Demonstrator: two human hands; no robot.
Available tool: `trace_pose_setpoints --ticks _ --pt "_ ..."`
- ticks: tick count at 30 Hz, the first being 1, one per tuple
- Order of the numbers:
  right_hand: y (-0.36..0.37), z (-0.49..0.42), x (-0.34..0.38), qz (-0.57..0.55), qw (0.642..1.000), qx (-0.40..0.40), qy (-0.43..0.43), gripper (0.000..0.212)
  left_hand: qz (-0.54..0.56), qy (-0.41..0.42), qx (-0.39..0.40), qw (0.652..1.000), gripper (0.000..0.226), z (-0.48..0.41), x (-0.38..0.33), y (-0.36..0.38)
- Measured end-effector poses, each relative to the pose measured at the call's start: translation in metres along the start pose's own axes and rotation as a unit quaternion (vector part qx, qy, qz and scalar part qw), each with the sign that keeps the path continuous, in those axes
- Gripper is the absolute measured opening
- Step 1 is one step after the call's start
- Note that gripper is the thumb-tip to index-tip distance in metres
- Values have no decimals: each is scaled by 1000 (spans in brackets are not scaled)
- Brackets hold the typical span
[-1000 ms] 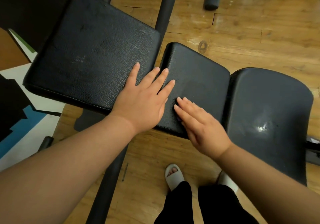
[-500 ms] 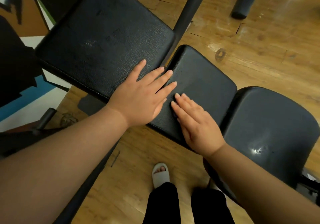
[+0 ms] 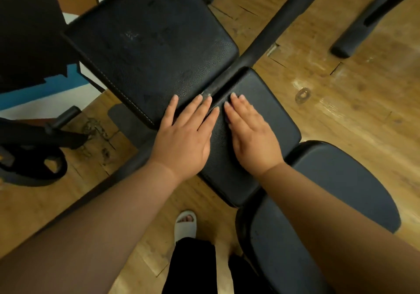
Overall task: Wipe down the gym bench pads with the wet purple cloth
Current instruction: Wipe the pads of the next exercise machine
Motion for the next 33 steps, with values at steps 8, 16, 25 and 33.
trace_pose_setpoints --ticks 8,16,25,33 --pt "-10 33 -24 5 999 4 -41 40 -39 -54 42 997 56 -19 -19 10" --pt "-10 -51 -50 -33 999 -35 24 42 -29 -37 26 999 56 -59 -32 15" --pt "-24 -37 -76 -145 987 -1 68 43 -27 -56 15 998 59 -86 -40 32" --pt "-19 -76 -107 -339 899 121 249 28 -42 -63 23 997 63 -90 -41 32"
Point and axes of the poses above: each hand's wrist, its own z-axis away from the middle knuckle, its own y-axis out of the palm, x = y × z, the point moved 5 cm from there along -z, towards the middle knuckle, and after that the axes turned 7 degrees about -x, right-handed, at the moved point
